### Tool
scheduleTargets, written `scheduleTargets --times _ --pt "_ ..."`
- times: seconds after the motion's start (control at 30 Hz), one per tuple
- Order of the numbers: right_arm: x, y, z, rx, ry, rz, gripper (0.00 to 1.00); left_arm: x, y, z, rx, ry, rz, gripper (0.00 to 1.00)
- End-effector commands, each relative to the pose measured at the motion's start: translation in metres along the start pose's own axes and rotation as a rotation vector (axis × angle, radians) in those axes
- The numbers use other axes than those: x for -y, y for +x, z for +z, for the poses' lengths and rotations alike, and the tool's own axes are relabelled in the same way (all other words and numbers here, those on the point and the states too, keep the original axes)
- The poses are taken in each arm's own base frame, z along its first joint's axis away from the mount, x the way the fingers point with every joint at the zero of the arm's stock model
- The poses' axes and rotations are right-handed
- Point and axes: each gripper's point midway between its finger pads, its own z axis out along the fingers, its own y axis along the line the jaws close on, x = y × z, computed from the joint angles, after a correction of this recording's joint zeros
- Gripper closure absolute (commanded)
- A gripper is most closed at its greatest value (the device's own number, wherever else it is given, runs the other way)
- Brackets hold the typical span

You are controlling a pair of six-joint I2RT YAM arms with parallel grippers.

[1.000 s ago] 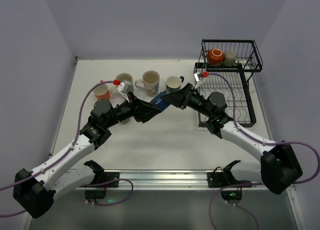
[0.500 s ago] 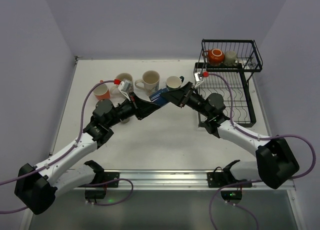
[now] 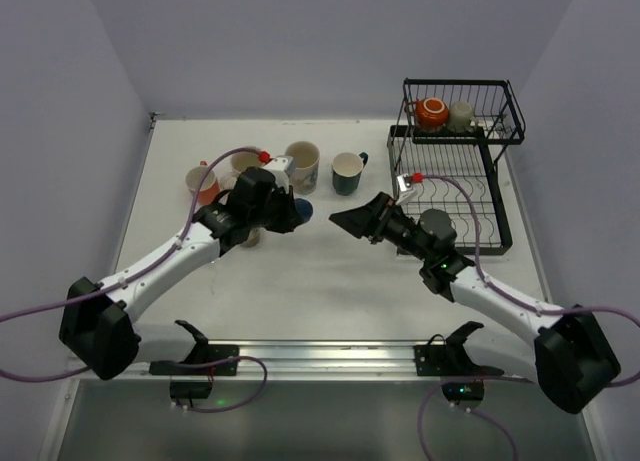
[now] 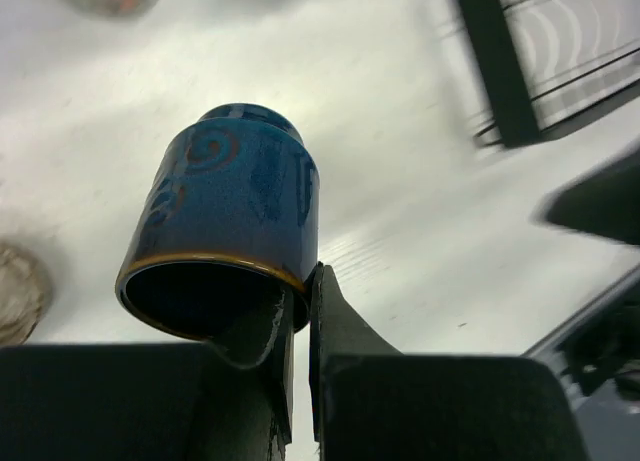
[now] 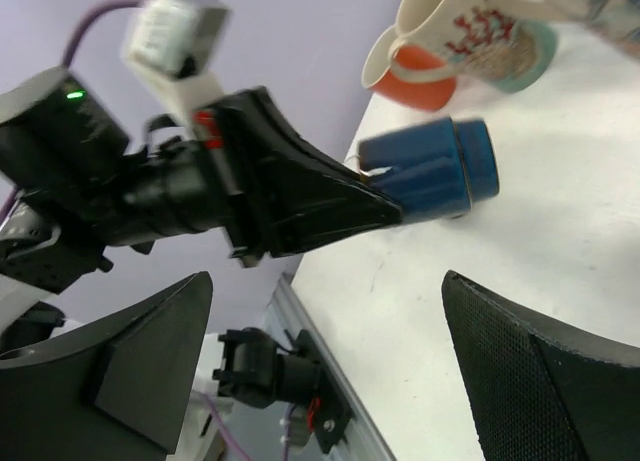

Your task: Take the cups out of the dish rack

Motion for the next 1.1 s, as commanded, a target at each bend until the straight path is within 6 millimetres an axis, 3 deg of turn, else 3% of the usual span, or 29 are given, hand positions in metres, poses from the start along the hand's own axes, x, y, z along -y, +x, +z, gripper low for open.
scheduleTargets --times 0.0,0.07,0.1,0.27,0.53,0.67,0.77,0.93,1.07 --pt "0.016 -0.021 -0.026 0.134 0.135 -0.156 0.01 -0.029 0.015 0.002 -0.141 -0.147 0.097 1.00" --pt "0.023 -0.022 -0.036 0.143 0.191 -0.194 0.01 -0.036 0.017 0.010 -0.184 -0.178 0.130 1.00" --pt "0.025 -0.026 -0.041 0.156 0.214 -0.231 0.01 -0.043 0.029 0.021 -0.239 -0.199 0.137 1.00" --pt "0.016 -0.031 -0.060 0.173 0.229 -0.310 0.01 -0.067 0.045 0.039 -0.367 -0.292 0.192 1.00" --pt "0.012 -0.036 -0.065 0.184 0.238 -0.363 0.01 -0.090 0.043 0.041 -0.484 -0.421 0.284 1.00" --pt "0.011 -0.038 -0.060 0.176 0.238 -0.374 0.01 -0.095 0.042 0.047 -0.519 -0.450 0.306 0.78" --pt "0.007 -0.040 -0.057 0.173 0.231 -0.383 0.01 -0.097 0.041 0.049 -0.528 -0.459 0.316 0.68" --pt "0.000 -0.048 -0.055 0.184 0.237 -0.401 0.01 -0.098 0.036 0.049 -0.519 -0.468 0.322 0.63" --pt "-0.016 -0.066 -0.055 0.224 0.248 -0.439 0.01 -0.087 0.015 0.045 -0.435 -0.453 0.312 0.60"
